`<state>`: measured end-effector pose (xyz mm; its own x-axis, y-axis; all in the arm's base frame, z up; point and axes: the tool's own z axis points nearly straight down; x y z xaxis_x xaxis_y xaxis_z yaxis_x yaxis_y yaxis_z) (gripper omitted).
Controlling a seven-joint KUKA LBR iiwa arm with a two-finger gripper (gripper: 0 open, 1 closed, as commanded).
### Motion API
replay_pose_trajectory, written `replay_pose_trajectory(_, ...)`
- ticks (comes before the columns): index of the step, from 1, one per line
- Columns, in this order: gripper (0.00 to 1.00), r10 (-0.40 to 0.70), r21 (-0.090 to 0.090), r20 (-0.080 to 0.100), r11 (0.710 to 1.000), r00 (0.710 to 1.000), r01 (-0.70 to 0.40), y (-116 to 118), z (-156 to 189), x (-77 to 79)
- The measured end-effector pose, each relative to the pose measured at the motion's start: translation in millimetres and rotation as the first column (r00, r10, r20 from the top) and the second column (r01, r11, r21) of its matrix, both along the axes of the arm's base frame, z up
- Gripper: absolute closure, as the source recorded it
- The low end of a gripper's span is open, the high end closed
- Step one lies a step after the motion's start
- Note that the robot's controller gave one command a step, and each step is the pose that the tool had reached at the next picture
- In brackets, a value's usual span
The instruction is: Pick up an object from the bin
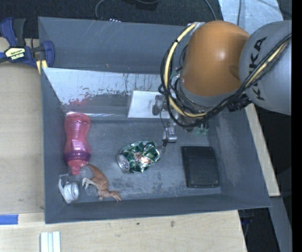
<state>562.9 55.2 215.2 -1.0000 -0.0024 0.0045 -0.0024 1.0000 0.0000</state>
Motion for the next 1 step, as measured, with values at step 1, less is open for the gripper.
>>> replay_pose_trajectory(1, 0.0, -0.001, 0.001, 0.008, 1.0, 1.0, 0.001, -0.2, 4.8, 1.1)
